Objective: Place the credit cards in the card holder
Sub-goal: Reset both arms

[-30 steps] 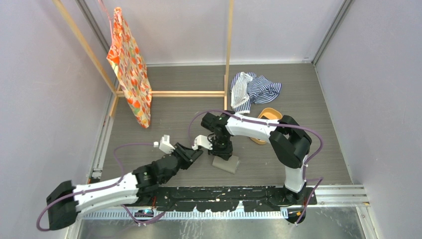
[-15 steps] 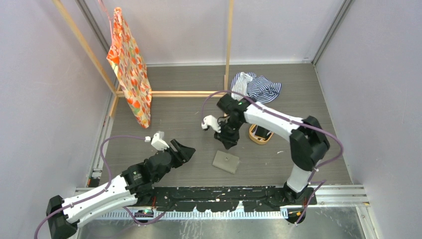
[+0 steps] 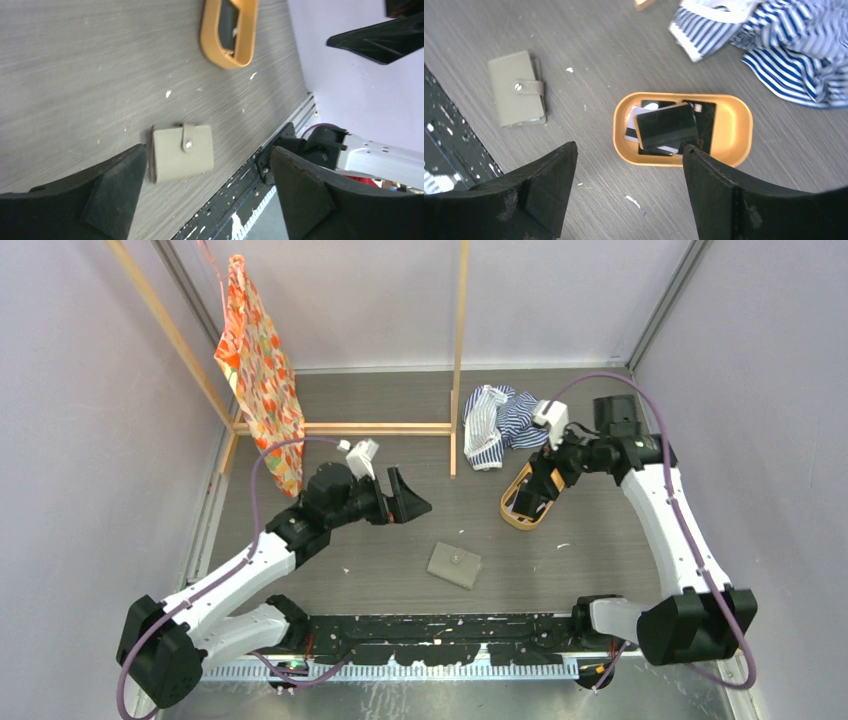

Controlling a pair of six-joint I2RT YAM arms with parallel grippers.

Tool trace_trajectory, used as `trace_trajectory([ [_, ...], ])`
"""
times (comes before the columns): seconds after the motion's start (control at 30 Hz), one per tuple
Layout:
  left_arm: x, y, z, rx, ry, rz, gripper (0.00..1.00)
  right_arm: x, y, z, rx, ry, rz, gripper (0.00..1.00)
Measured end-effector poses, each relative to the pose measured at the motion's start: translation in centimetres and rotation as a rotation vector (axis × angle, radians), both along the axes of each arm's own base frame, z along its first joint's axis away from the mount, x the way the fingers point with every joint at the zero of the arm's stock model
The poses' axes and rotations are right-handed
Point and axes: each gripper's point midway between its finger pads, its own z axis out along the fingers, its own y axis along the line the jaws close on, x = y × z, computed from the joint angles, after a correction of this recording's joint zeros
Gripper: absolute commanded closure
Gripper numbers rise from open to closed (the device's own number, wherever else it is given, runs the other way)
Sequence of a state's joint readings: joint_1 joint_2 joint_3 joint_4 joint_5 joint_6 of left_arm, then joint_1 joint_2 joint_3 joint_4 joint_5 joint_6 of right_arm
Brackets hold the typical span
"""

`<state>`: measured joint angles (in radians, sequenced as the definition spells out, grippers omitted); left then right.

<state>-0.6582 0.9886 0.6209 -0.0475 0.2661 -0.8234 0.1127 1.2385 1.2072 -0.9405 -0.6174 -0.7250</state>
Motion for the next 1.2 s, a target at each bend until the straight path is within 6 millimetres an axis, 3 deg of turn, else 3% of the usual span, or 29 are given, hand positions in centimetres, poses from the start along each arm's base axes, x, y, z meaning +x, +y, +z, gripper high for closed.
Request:
trace_trajectory([
  [0.03, 0.5, 0.0, 1.2, -0.011, -0.029, -0.011, 0.00, 0.0, -0.9, 0.6, 0.022, -0.011, -0.050, 0.02],
  [0.07, 1.0, 0.1, 2.3, -0.025, -0.050, -0.014, 0.00, 0.0, -1.8, 1.2, 0.042, -0.017, -0.100, 0.00],
  [0.23, 3.3, 2.1, 5.6, -0.082, -0.084, -0.005, 0.00, 0.4, -5.5, 3.8, 0.142, -0.049, -0.334, 0.00],
  [0.4, 3.5, 3.7, 9.7, -0.049, -0.110, -0.027, 0.00, 1.5, -8.5, 5.5, 0.216, -0.020, -0.622, 0.00],
  [0.57, 2.5, 5.1, 15.4, 0.048, -0.268, -0.058, 0.00, 1.9, -9.2, 7.9, 0.299, -0.023, -0.758, 0.00],
  [0.63, 1.7, 6.0, 16.7, 0.089, -0.320, -0.057, 0.00, 2.0, -9.0, 9.3, 0.329, -0.040, -0.760, 0.00],
  [0.8, -0.3, 7.8, 18.1, 0.163, -0.390, -0.058, 0.00, 2.0, -8.0, 12.0, 0.404, -0.063, -0.735, 0.00],
  [1.2, -2.6, 8.9, 17.4, 0.188, -0.392, -0.065, 0.00, 1.3, -6.9, 13.4, 0.516, -0.019, -0.775, 0.00],
])
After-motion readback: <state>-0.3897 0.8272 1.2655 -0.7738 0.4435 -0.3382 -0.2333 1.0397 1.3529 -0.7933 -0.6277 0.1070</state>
